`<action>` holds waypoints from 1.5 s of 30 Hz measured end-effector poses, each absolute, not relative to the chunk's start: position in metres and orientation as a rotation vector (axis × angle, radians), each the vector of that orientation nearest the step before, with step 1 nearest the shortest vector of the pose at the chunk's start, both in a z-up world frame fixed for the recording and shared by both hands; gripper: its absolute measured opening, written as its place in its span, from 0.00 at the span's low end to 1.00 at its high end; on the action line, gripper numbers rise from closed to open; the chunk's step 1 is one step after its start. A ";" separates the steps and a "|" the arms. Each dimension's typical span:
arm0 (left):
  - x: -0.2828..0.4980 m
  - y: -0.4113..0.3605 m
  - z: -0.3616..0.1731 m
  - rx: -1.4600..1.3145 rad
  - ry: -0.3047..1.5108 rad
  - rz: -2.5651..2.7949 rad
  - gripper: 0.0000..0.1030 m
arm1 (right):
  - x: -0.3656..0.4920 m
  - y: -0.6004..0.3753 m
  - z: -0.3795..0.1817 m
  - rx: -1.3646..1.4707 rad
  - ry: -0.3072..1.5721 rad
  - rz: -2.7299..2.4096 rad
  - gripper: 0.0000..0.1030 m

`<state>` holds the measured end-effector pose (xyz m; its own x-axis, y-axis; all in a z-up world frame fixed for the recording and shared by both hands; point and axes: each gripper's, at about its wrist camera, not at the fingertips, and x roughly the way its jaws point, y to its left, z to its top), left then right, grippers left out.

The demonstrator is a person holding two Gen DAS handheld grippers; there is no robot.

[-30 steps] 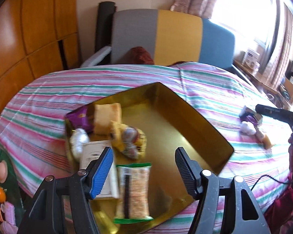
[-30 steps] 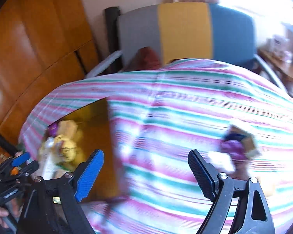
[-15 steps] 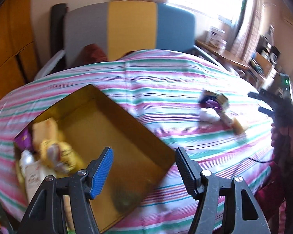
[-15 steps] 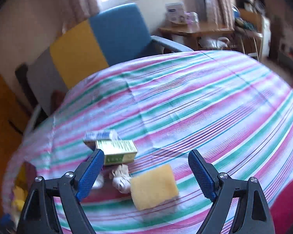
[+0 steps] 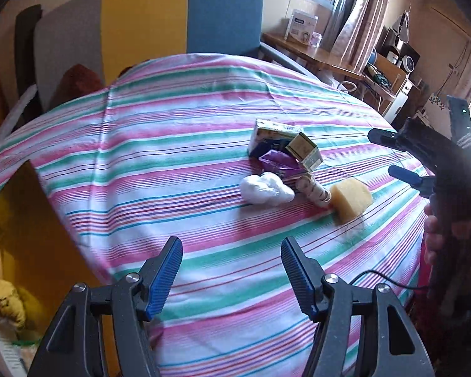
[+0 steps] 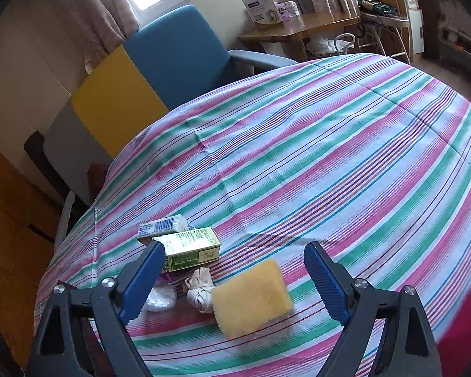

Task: Organize objects
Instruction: 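Move the left gripper to the white plastic-wrapped ball and grasp it, then grasp a second yellow sponge with the right gripper while the left gripper holds the ball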

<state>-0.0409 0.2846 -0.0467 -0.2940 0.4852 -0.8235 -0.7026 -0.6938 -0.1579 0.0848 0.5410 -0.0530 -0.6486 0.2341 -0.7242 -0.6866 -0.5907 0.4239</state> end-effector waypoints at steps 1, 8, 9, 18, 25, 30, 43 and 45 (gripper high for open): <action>-0.043 0.292 -0.050 -1.191 0.301 2.031 0.64 | 0.085 0.541 -0.054 -0.851 0.973 2.242 0.89; -0.060 0.332 -0.068 -1.228 0.295 1.997 0.64 | 0.084 0.544 -0.057 -0.867 1.022 2.241 0.90; -0.062 0.338 -0.070 -1.235 0.294 1.996 0.64 | 0.084 0.544 -0.058 -0.869 1.024 2.242 0.90; -0.093 0.381 -0.103 -1.303 0.300 1.990 0.51 | 0.079 0.543 -0.060 -0.897 1.016 2.251 0.90; -0.061 0.351 -0.100 -1.237 0.304 1.938 0.41 | 0.075 0.541 -0.060 -0.915 0.971 2.266 0.90; -0.017 0.321 -0.096 -1.146 0.377 1.920 0.41 | 0.078 0.545 -0.061 -0.909 0.981 2.241 0.90; -0.003 0.283 -0.098 -1.153 0.330 1.930 0.41 | 0.065 0.548 -0.089 -1.124 0.922 2.114 0.90; -0.003 0.280 -0.097 -1.150 0.330 1.934 0.41 | 0.064 0.546 -0.092 -1.151 0.912 2.110 0.90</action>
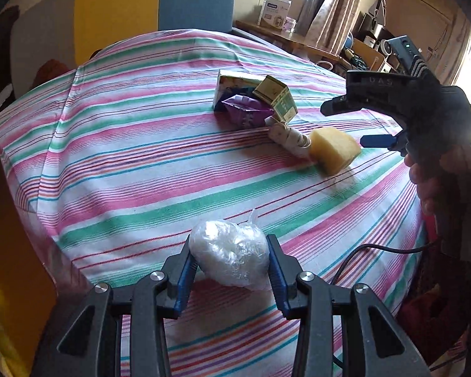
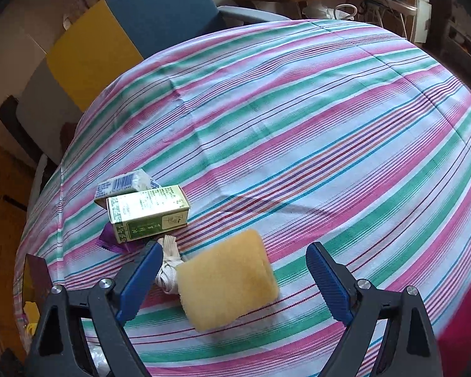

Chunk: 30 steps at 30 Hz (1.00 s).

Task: Organize objects
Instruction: 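Grasp a second yellow sponge with the right gripper while the left gripper holds the ball, then carry the white plastic ball into the gold tray and open the left gripper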

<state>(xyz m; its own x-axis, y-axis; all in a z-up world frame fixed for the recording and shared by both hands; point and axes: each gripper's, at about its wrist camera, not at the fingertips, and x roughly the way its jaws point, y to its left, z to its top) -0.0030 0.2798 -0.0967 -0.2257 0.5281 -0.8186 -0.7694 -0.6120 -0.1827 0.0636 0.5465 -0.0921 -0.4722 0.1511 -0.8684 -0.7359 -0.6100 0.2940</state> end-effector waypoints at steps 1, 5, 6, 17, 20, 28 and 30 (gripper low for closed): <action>-0.001 0.277 -0.096 -1.149 0.329 1.936 0.41 | 0.062 0.545 -0.094 -1.169 0.901 2.109 0.90; 0.001 0.273 -0.093 -1.149 0.323 1.939 0.41 | 0.054 0.536 -0.097 -1.239 0.837 2.114 0.90; 0.001 0.272 -0.091 -1.147 0.322 1.939 0.41 | 0.053 0.535 -0.099 -1.260 0.821 2.111 0.90; 0.012 0.252 -0.066 -1.119 0.251 1.920 0.41 | 0.048 0.531 -0.116 -1.398 0.782 2.098 0.61; 0.008 0.235 -0.052 -1.110 0.205 1.942 0.41 | 0.049 0.531 -0.115 -1.401 0.776 2.097 0.61; -0.046 0.159 -0.028 -1.154 0.014 2.130 0.41 | 0.046 0.529 -0.114 -1.408 0.727 2.097 0.61; -0.065 0.137 -0.030 -1.186 -0.024 2.195 0.41 | 0.047 0.528 -0.114 -1.408 0.721 2.098 0.61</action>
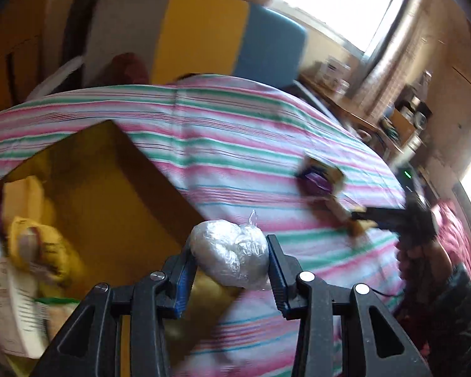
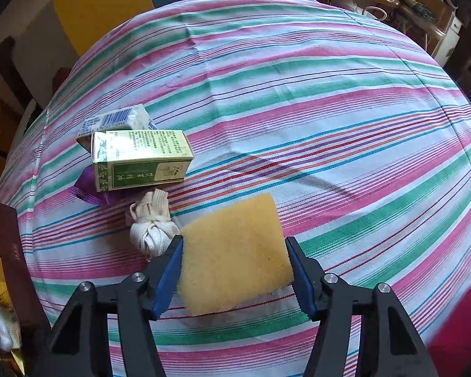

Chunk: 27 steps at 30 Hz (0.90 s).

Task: Organize objects
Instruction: 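Carry the white plastic ball into the gold tray and open the left gripper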

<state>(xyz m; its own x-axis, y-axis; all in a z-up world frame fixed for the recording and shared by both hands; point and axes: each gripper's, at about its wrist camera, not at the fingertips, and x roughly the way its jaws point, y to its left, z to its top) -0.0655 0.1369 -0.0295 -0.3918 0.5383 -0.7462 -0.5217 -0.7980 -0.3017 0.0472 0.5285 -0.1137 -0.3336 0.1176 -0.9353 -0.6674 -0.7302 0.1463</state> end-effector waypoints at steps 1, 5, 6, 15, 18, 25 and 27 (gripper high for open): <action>-0.076 0.125 -0.031 -1.213 -0.057 2.221 0.41 | 0.047 0.529 -0.113 -1.409 0.717 2.098 0.61; -0.118 0.079 -0.036 -1.284 -0.161 2.334 0.41 | 0.047 0.526 -0.113 -1.414 0.700 2.100 0.61; -0.125 0.072 -0.037 -1.290 -0.170 2.351 0.41 | 0.046 0.526 -0.114 -1.416 0.693 2.101 0.61; -0.199 0.044 -0.063 -1.389 -0.160 2.440 0.41 | 0.044 0.523 -0.113 -1.430 0.654 2.098 0.62; -0.219 0.046 -0.076 -1.435 -0.148 2.434 0.41 | 0.044 0.522 -0.113 -1.431 0.645 2.100 0.62; -0.240 0.045 -0.091 -1.490 -0.132 2.445 0.58 | 0.045 0.523 -0.113 -1.438 0.635 2.096 0.62; -0.237 0.043 -0.086 -1.474 -0.140 2.447 0.68 | 0.046 0.523 -0.113 -1.441 0.633 2.093 0.62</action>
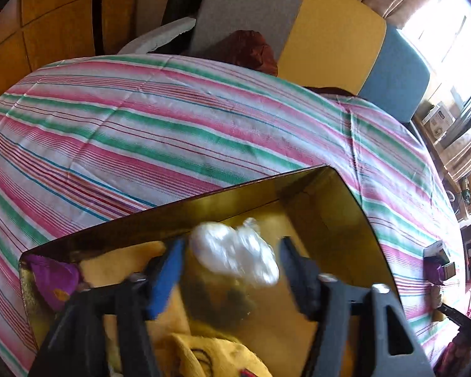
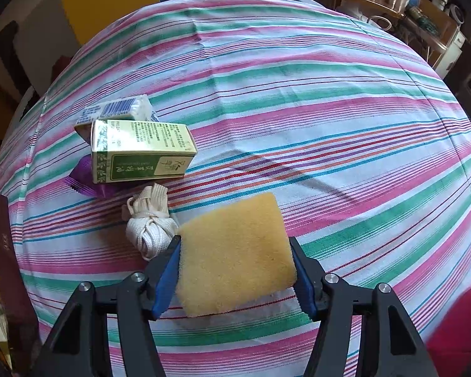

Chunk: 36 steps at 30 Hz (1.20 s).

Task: Organize objects
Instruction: 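Carry the white plastic ball into the gold tray and open the left gripper, then carry the yellow sponge into the gold tray and open the right gripper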

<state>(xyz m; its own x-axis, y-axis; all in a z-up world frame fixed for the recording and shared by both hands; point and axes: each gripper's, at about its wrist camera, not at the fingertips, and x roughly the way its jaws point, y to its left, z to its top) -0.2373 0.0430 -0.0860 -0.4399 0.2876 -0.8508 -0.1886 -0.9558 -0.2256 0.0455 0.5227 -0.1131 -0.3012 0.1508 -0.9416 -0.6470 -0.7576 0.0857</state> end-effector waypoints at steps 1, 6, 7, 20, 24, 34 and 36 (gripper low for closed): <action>-0.236 0.042 -0.083 -1.463 -0.135 2.454 0.68 | 0.045 0.522 -0.114 -1.445 0.628 2.091 0.62; -0.212 0.037 -0.058 -1.359 -0.063 2.541 0.68 | 0.045 0.518 -0.113 -1.449 0.608 2.090 0.62; -0.204 0.035 -0.052 -1.319 -0.046 2.558 0.68 | 0.045 0.518 -0.112 -1.448 0.607 2.090 0.62; -0.082 0.041 -0.018 -1.104 0.090 2.623 0.68 | 0.055 0.519 -0.105 -1.434 0.595 2.095 0.61; -0.068 0.041 -0.022 -1.115 0.107 2.612 0.68 | 0.055 0.518 -0.104 -1.435 0.589 2.093 0.61; -0.052 0.043 -0.030 -1.143 0.106 2.577 0.68 | 0.050 0.518 -0.107 -1.432 0.572 2.093 0.60; -0.050 0.044 -0.030 -1.144 0.107 2.577 0.68 | 0.050 0.518 -0.106 -1.428 0.573 2.094 0.60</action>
<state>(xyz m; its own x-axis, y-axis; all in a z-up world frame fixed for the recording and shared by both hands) -0.0503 0.0436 -0.0301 -0.6286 0.2577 -0.7338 -0.3176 -0.9463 -0.0602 0.0503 0.5176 -0.1056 -0.2954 0.1911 -0.9361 -0.6414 -0.7659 0.0460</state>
